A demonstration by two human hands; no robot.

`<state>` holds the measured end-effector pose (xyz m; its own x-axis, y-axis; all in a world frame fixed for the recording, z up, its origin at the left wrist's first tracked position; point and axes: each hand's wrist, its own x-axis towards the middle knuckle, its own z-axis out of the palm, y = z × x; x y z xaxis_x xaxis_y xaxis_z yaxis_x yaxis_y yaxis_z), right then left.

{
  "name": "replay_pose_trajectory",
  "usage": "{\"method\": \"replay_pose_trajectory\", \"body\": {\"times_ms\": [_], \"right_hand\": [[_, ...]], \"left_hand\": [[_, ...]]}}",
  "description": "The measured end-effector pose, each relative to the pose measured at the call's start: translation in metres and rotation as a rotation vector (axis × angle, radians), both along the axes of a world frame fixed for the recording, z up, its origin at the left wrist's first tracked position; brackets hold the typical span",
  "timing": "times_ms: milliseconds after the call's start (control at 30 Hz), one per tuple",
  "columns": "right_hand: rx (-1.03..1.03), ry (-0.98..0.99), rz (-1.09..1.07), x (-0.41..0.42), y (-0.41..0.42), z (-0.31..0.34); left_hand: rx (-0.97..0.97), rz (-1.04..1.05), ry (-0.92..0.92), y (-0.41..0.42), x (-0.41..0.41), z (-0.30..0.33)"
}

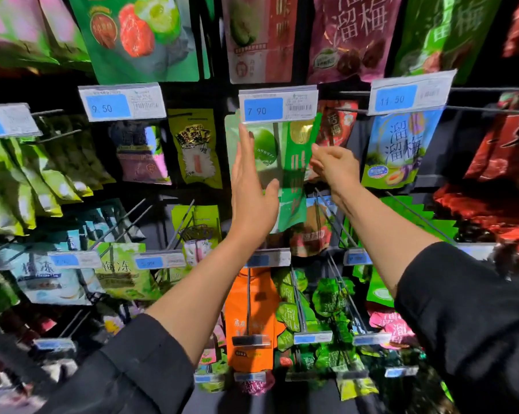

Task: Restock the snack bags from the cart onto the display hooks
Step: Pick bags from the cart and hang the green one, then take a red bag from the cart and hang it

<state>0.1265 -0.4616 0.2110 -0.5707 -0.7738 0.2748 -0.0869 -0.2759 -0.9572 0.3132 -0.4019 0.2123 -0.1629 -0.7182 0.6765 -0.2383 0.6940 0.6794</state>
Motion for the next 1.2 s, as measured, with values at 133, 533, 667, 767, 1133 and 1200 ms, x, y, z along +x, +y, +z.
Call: {"method": "replay_pose_trajectory", "body": {"times_ms": [133, 533, 667, 767, 1133, 1200], "right_hand": [[0.061, -0.021, -0.137, -0.018, 0.077, -0.037], [0.394, -0.035, -0.691, -0.130, 0.393, -0.118], [0.443, -0.051, -0.851, -0.184, 0.476, -0.132], [0.601, 0.037, -0.924, -0.225, 0.526, -0.156], [1.155, 0.327, -0.580, -0.255, 0.614, -0.269], [1.124, 0.389, -0.600, -0.249, 0.616, -0.278]], "left_hand": [[0.136, -0.201, 0.025, 0.025, -0.032, -0.035], [0.579, -0.957, -0.075, 0.209, -0.204, -0.136], [0.523, -1.064, -0.198, 0.262, -0.262, -0.158], [0.559, -1.030, -0.274, 0.291, -0.306, -0.185], [0.903, -1.100, -0.721, 0.378, -0.385, -0.300], [0.725, -1.096, -0.736, 0.386, -0.387, -0.304]]}}
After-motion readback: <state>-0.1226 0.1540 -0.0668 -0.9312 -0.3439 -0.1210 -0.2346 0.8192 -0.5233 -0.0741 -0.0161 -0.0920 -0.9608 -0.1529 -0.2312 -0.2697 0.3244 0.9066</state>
